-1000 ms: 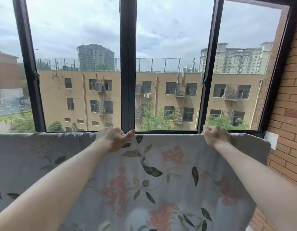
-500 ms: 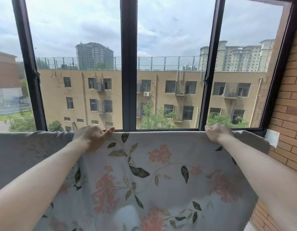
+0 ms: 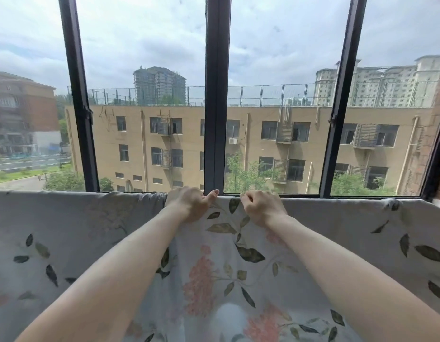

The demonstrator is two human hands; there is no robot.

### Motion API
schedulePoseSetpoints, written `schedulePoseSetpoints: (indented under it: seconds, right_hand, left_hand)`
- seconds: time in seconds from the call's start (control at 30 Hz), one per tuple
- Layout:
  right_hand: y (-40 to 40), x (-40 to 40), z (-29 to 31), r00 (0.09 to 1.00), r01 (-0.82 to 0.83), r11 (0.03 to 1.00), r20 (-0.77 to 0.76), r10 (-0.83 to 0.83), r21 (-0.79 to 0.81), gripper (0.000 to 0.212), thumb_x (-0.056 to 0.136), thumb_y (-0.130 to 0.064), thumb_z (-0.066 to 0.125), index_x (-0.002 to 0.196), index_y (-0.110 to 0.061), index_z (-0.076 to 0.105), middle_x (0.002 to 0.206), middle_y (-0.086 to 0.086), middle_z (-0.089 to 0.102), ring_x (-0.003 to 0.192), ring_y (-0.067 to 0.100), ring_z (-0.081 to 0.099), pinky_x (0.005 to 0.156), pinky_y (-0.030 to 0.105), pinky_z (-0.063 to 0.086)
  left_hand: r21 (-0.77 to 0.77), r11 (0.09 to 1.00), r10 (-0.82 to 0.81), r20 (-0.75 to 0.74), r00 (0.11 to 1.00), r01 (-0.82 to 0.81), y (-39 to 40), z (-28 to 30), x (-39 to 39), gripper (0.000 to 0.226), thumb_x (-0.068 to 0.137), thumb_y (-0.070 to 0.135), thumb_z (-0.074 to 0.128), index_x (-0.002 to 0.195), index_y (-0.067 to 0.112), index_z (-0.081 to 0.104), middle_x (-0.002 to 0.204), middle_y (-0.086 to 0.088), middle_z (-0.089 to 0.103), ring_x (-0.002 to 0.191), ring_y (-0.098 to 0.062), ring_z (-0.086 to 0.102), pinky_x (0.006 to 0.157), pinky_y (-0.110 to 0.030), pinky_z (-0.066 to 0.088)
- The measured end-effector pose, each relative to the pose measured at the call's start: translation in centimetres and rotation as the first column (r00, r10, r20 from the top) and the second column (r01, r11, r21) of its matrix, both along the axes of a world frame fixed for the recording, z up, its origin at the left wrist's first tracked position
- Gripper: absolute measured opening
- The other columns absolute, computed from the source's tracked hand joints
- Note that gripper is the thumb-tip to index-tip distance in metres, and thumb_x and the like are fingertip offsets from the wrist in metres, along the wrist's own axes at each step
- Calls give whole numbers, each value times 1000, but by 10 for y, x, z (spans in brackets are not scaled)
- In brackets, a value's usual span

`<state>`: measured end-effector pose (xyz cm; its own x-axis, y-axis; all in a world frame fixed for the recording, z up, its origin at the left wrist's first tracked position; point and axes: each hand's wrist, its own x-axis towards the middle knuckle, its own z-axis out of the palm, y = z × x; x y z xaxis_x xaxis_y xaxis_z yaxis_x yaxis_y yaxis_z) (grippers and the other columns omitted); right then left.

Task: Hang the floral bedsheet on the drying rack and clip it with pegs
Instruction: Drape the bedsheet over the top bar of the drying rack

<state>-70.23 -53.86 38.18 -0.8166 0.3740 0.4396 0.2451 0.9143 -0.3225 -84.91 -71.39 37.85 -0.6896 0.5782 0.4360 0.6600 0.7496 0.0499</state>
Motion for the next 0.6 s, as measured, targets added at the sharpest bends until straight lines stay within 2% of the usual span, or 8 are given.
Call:
schedulePoseSetpoints:
  seconds: [0.07,0.1,0.17,0.2,0.3,0.37,0.5,0.6]
  right_hand:
    - [-6,-8,-5,998,50,998,-30,-49,44,46,106,-37,34,66,-20,50,68,-2,59,73,20,54,104,46,36]
    - [-7,-10,-6,997,66,996,-42,-64,52,47,105,-37,34,65,-20,50,67,-2,60,71,18,55,104,46,37]
    - [-6,-13,-6,994,96,994,-57,-93,49,48,103,-36,36,63,-15,53,71,2,66,77,24,62,98,41,42]
    - [-5,-15,-8,991,117,992,-66,-114,44,49,102,-35,36,63,-12,55,74,4,69,81,27,65,93,39,44]
    - [-2,-15,-13,982,161,985,-113,-154,55,52,100,-38,38,62,-9,60,63,2,65,69,26,63,87,38,45]
    - [0,-13,-14,973,198,977,-133,-186,77,51,99,-37,39,60,-12,60,59,1,60,63,23,58,77,37,39]
    - [-6,-11,-20,961,251,952,-164,-224,173,49,100,-34,42,57,-19,58,55,-5,51,56,18,48,70,34,33]
    - [-3,-8,-25,949,278,942,-204,-239,189,50,98,-35,39,53,-18,53,51,-5,47,50,13,42,68,33,35]
  left_hand:
    - [14,999,-43,22,999,42,-9,-1,-4,78,96,78,18,79,18,64,78,-2,67,74,-24,63,62,-34,41]
    - [17,998,-68,26,997,68,-15,-2,-6,72,97,77,20,90,21,66,89,-2,70,84,-25,64,69,-36,43]
    - [17,996,-84,28,996,83,-33,-6,-8,67,98,74,22,117,24,62,119,-4,68,111,-27,60,93,-44,44]
    - [22,997,-68,29,997,68,-44,-8,-9,66,98,73,22,123,25,59,127,-4,64,119,-27,56,102,-47,40]
    - [71,997,7,30,1000,-9,-90,-11,-23,57,98,73,22,114,29,55,127,-4,63,121,-26,53,106,-47,36]
    - [88,994,67,37,997,-70,-123,-12,-35,57,99,73,23,111,29,56,130,-4,62,123,-27,52,106,-47,36]
    - [92,987,127,84,988,-134,-176,-12,-51,57,99,71,25,120,29,55,143,-5,56,141,-31,40,116,-51,30]
    - [118,976,170,111,979,-183,-207,-12,-61,59,100,71,25,129,28,54,149,-5,51,141,-30,38,116,-51,30]
